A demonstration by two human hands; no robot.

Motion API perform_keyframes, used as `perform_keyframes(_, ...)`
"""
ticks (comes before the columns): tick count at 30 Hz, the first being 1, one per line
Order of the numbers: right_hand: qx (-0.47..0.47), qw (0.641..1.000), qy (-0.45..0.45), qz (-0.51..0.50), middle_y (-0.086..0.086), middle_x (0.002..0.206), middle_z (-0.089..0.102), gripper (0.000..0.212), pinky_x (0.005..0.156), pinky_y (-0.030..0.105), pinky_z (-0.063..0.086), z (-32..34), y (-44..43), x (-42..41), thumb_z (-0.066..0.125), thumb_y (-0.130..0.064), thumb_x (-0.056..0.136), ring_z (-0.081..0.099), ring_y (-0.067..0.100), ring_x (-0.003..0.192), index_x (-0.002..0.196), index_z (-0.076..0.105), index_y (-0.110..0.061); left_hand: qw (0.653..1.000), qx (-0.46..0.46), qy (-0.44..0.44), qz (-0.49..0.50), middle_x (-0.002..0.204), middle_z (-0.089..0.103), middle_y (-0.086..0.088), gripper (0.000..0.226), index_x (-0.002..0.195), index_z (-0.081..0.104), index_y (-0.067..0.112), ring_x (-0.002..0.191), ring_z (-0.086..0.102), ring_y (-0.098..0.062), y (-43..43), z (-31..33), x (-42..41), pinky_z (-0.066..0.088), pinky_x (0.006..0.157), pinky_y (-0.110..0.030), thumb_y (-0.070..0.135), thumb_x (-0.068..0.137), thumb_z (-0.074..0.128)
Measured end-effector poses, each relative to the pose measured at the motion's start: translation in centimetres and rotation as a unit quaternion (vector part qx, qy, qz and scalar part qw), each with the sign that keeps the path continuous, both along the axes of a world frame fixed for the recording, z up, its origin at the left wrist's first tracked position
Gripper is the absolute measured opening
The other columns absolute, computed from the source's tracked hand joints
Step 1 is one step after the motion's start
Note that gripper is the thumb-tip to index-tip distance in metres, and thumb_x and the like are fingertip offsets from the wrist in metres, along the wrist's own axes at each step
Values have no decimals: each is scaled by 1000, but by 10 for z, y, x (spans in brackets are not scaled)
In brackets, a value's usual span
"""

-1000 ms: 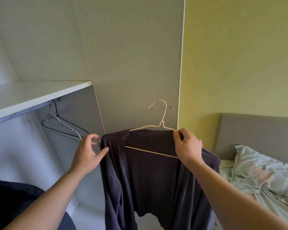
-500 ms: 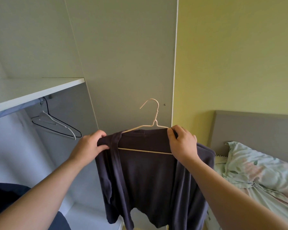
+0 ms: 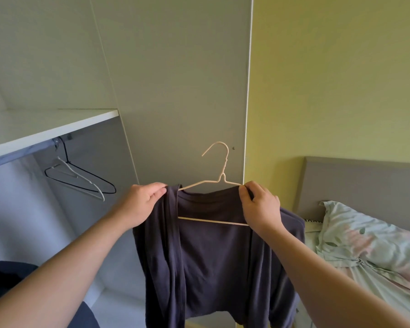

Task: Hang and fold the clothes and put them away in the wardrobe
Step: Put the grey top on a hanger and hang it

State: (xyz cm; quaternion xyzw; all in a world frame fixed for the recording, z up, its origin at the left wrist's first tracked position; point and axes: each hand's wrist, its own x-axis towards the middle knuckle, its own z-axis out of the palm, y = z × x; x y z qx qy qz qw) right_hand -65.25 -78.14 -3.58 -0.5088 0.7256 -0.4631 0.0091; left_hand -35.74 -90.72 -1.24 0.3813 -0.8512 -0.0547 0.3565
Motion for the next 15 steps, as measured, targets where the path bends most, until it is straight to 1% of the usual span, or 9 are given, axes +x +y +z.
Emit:
perform_keyframes(2, -9, 1000, 4, 5, -6, 87, 62, 21, 83, 38, 35, 0, 0, 5, 47, -38, 104, 50, 23, 82, 90, 57, -26, 999, 15, 30, 17, 88, 76, -4, 23, 113, 72, 18, 84, 70, -24, 2, 6, -8, 49, 75, -30, 29, 104, 55)
perform_keyframes(4, -21, 1000, -8, 13, -6, 85, 61, 19, 84, 41, 40, 1, 1, 5, 48, -36, 104, 51, 23, 82, 88, 56, -27, 996, 68, 54, 6, 94, 74, -1, 25, 112, 70, 15, 88, 67, -19, -1, 13, -12, 46, 80, -30, 29, 105, 51)
perform_keyframes(6, -36, 999, -26, 21, -8, 83, 60, 19, 83, 42, 41, 1, 4, 2, 49, -35, 103, 52, 21, 80, 86, 54, -28, 991, 131, 10, -27, 94, 69, 6, 31, 104, 69, 8, 87, 61, -15, -8, 17, -9, 46, 85, -34, 30, 107, 48)
perform_keyframes(8, -41, 999, -26, 22, -10, 81, 60, 20, 83, 39, 35, 0, 7, 0, 50, -35, 103, 52, 20, 79, 86, 55, -27, 983, 174, -53, -27, 79, 52, 5, 43, 86, 61, 1, 76, 47, -12, -13, 17, -3, 41, 74, -37, 37, 106, 47)
perform_keyframes(9, -41, 999, -23, 23, -10, 81, 60, 20, 83, 37, 31, -2, 8, 0, 50, -35, 103, 52, 19, 79, 86, 56, -27, 979, 195, -54, -25, 74, 43, 4, 47, 78, 54, 1, 72, 42, -11, -15, 14, 1, 35, 69, -36, 39, 105, 47)
perform_keyframes(10, -41, 999, -20, 25, -11, 80, 60, 20, 82, 35, 29, -3, 9, 0, 50, -35, 103, 52, 18, 78, 86, 56, -27, 974, 223, -36, -28, 72, 40, 3, 48, 73, 52, 3, 70, 39, -10, -16, 10, 5, 32, 68, -34, 40, 105, 49)
perform_keyframes(11, -40, 999, -19, 27, -11, 80, 60, 20, 81, 34, 27, -3, 10, 0, 50, -35, 103, 52, 17, 78, 86, 57, -27, 966, 256, -3, -34, 72, 43, 3, 45, 74, 58, 6, 70, 40, -9, -16, 5, 8, 33, 70, -34, 40, 104, 53)
perform_keyframes(13, -37, 999, -16, 29, -11, 79, 60, 20, 80, 34, 26, -3, 11, 0, 51, -34, 103, 52, 17, 78, 85, 57, -26, 950, 300, 74, -34, 77, 55, 3, 30, 86, 70, 11, 74, 47, -9, -15, -4, 11, 37, 74, -30, 36, 100, 61)
perform_keyframes(15, -28, 999, -16, 27, -10, 80, 61, 20, 81, 34, 27, -2, 11, 0, 51, -34, 103, 52, 18, 79, 87, 59, -25, 939, 308, 154, -31, 74, 54, 1, 21, 85, 65, 7, 72, 46, -12, -14, -13, 12, 36, 70, -27, 25, 96, 69)
